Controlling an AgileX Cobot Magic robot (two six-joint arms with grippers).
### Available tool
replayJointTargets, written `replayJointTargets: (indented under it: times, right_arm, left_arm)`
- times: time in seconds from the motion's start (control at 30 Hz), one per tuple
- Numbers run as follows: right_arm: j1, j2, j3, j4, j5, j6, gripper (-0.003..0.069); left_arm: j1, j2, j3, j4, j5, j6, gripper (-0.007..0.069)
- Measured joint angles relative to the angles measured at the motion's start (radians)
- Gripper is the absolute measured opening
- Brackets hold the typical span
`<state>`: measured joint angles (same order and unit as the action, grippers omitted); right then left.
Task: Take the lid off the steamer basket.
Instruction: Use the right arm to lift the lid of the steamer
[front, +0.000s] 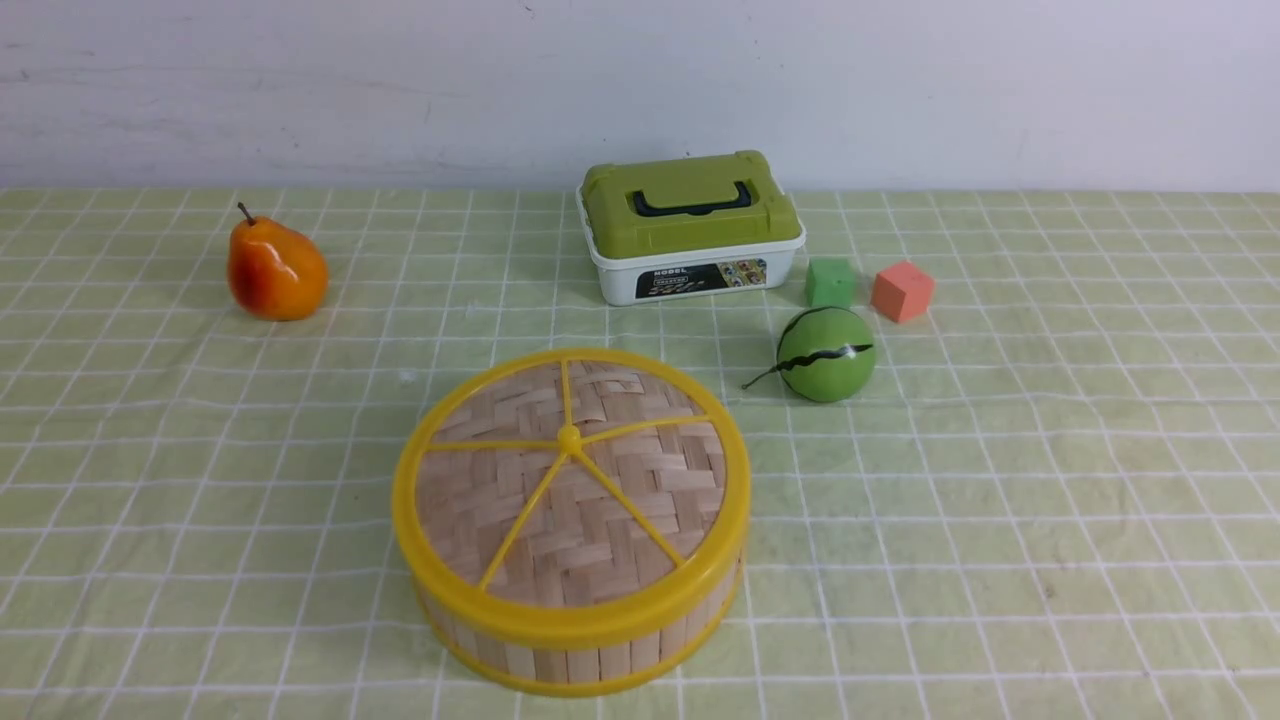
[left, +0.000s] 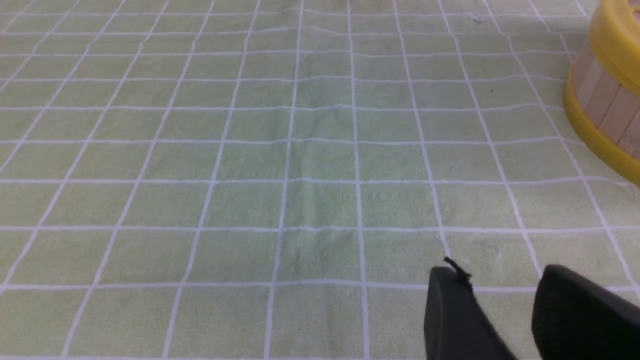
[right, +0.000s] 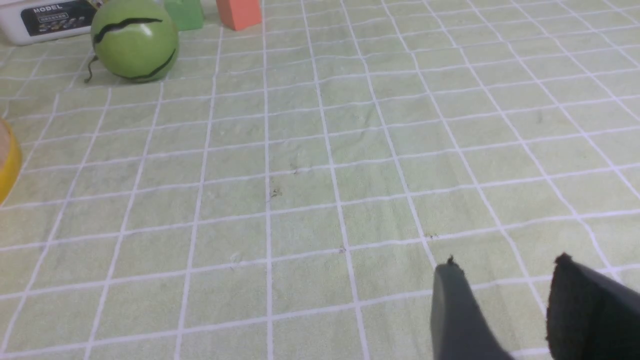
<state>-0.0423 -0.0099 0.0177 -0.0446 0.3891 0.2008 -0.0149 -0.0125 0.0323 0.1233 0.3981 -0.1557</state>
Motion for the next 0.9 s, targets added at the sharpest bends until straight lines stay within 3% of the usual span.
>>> replayJointTargets:
  times: [0.9]
  right_arm:
    - [0.000,0.000,0.000,0.020,0.000,0.017,0.0242]
  left_arm:
    - [0.000,0.000,0.000,0.000,0.000,0.000,0.0239]
